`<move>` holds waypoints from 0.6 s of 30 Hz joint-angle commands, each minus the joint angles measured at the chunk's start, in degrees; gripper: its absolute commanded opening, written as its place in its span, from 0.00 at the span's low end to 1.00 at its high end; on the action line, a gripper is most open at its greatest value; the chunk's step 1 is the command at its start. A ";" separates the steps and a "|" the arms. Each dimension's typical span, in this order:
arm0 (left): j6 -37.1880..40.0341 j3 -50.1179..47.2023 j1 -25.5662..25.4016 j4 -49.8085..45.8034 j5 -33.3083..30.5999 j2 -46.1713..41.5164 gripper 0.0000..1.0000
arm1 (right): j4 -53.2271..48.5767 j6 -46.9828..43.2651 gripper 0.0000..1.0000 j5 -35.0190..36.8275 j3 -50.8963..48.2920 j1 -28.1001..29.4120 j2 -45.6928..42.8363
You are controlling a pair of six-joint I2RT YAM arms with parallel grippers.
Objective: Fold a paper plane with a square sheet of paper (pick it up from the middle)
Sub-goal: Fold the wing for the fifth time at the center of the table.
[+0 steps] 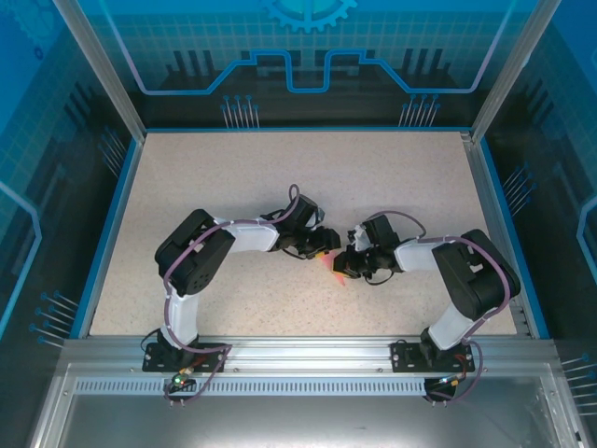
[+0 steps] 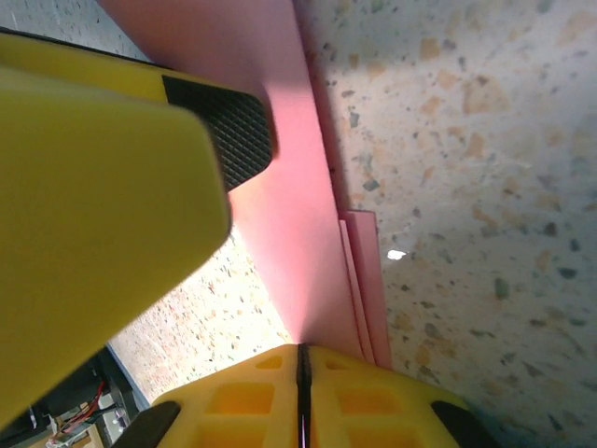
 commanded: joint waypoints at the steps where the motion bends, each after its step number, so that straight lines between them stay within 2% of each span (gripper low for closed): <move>1: 3.18 0.15 0.54 -0.97 -0.38 -4.27 0.50 | -5.54 -0.06 0.08 4.16 -2.69 -0.56 2.77; 8: 1.14 -3.92 0.01 2.00 -0.21 -7.93 0.47 | -5.97 0.27 0.07 4.25 -2.18 -0.57 3.53; 18: -1.37 -4.53 -1.43 5.83 -1.00 -2.90 0.43 | -6.35 0.23 0.07 4.41 -2.32 -0.91 3.53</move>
